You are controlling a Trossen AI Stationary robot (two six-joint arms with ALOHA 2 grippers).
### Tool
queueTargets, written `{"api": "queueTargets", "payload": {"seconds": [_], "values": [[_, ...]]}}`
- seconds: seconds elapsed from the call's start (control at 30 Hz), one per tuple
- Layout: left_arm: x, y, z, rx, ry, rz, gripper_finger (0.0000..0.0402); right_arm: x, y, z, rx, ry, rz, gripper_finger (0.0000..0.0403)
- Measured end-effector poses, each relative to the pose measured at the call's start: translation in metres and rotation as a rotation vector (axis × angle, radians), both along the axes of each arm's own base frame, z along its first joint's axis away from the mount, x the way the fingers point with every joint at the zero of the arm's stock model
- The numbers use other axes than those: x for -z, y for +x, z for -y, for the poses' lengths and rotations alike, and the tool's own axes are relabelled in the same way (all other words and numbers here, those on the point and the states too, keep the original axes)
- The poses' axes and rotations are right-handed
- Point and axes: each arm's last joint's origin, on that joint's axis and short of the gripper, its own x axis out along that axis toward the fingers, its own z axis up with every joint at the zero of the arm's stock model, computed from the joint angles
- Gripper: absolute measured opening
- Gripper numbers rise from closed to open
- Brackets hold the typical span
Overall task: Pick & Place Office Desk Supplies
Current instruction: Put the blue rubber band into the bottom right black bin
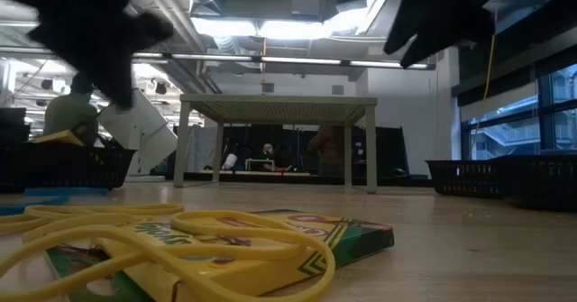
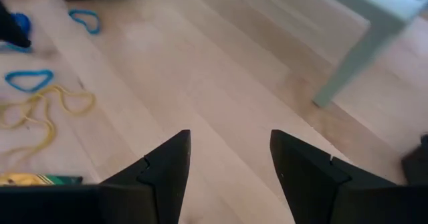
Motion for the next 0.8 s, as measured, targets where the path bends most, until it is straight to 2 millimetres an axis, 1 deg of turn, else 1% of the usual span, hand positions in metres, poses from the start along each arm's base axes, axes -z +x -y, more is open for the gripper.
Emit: {"api": "queueTargets", "payload": {"seconds": [0.13, 0.27, 0.33, 0.4, 0.47, 0.57, 0.67, 0.8], "values": [[-0.024, -0.006, -0.008, -0.072, 0.058, 0.155, 0.0001, -0.005, 0.008, -0.003, -0.038, -0.029, 0.079, 0.0208], [-0.042, -0.011, -0.014, -0.117, 0.072, 0.272, 0.0001, -0.01, 0.019, -0.008, -0.117, -0.076, 0.153, 0.0208], [-0.048, -0.014, -0.014, -0.106, 0.024, 0.282, 0.0001, -0.013, 0.023, -0.011, -0.162, -0.096, 0.182, 0.0208], [-0.049, -0.015, -0.012, -0.069, -0.069, 0.246, 0.0001, -0.013, 0.028, -0.013, -0.196, -0.109, 0.196, 0.0208], [-0.047, -0.016, -0.009, -0.069, -0.142, 0.211, 0.0006, -0.012, 0.029, -0.014, -0.215, -0.118, 0.196, 0.0208], [-0.038, -0.013, -0.003, -0.077, -0.189, 0.152, 0.0022, -0.009, 0.031, -0.015, -0.227, -0.114, 0.181, 0.0208], [-0.025, -0.009, 0.003, -0.05, -0.217, 0.067, 0.005, -0.006, 0.033, -0.016, -0.229, -0.113, 0.173, 0.0208], [-0.002, -0.003, 0.01, -0.017, -0.241, -0.072, 0.0098, -0.002, 0.035, -0.017, -0.24, -0.102, 0.161, 0.0208]]}}
